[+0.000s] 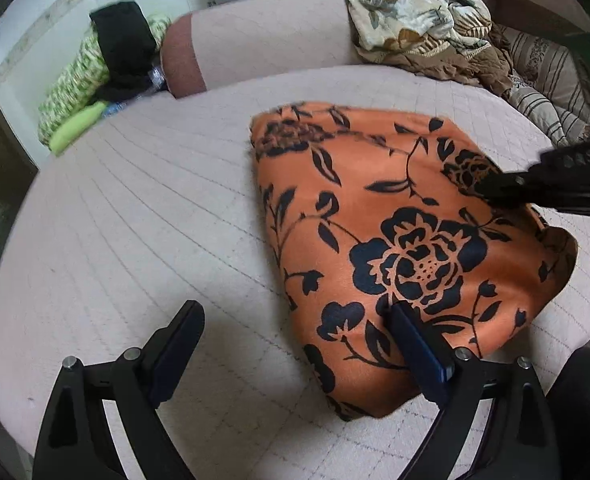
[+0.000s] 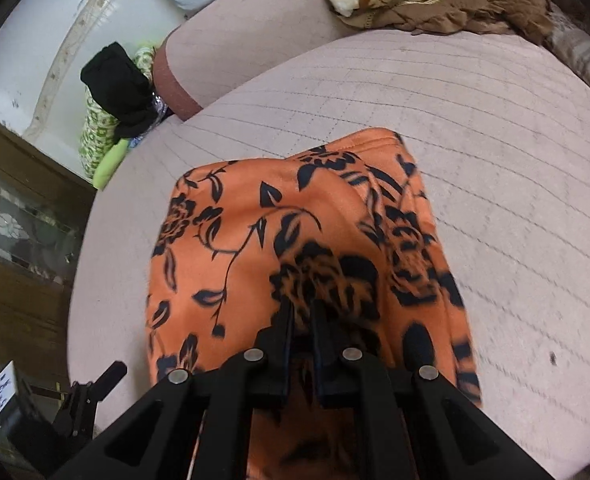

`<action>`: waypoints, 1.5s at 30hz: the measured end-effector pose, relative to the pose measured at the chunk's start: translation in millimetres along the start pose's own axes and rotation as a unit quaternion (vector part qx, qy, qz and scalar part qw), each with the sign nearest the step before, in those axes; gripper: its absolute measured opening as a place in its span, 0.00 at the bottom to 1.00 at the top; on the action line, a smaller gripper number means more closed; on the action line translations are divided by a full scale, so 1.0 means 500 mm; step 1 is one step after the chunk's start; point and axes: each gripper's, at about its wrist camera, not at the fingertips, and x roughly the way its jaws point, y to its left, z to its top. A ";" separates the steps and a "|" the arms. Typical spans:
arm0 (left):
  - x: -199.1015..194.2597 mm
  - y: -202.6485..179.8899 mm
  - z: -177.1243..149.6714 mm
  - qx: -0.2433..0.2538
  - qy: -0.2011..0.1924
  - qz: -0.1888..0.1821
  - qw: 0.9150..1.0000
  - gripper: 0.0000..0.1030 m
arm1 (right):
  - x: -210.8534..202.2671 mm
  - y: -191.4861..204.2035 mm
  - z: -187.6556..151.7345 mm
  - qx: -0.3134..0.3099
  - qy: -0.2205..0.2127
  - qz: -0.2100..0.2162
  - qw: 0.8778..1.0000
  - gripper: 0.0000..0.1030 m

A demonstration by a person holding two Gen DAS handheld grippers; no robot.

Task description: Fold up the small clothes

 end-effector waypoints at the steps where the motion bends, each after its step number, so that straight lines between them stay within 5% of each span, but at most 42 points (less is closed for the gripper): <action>1: -0.018 0.003 0.001 -0.004 -0.015 0.007 1.000 0.92 | -0.016 0.002 -0.006 -0.007 -0.006 -0.004 1.000 0.11; 5: -0.043 0.022 0.004 -0.028 -0.034 0.017 0.999 0.92 | -0.045 0.002 -0.045 -0.020 -0.017 -0.006 1.000 0.22; 8: 0.020 0.012 -0.006 -0.006 0.037 0.043 0.998 0.92 | -0.014 -0.018 -0.079 -0.009 -0.012 -0.019 1.000 0.28; 12: 0.020 0.015 -0.005 -0.012 0.043 0.043 0.998 0.93 | -0.037 0.001 -0.088 -0.034 -0.013 -0.032 0.999 0.28; 16: -0.051 0.010 0.011 0.004 -0.010 0.056 0.998 0.93 | -0.100 -0.008 -0.084 -0.014 -0.050 -0.013 0.999 0.28; 22: -0.170 0.030 0.045 -0.036 -0.078 0.051 0.995 0.93 | -0.215 0.011 -0.089 -0.053 -0.129 -0.036 0.989 0.32; 26: -0.238 0.052 0.064 -0.062 -0.114 0.051 0.990 0.93 | -0.262 0.027 -0.093 -0.060 -0.170 -0.046 0.983 0.66; 37: -0.311 0.082 0.073 -0.083 -0.153 0.060 0.983 0.93 | -0.302 0.104 -0.102 -0.104 -0.207 -0.039 0.972 0.66; 45: -0.300 0.086 0.077 -0.083 -0.148 0.058 0.984 0.93 | -0.298 0.109 -0.100 -0.102 -0.209 -0.040 0.972 0.66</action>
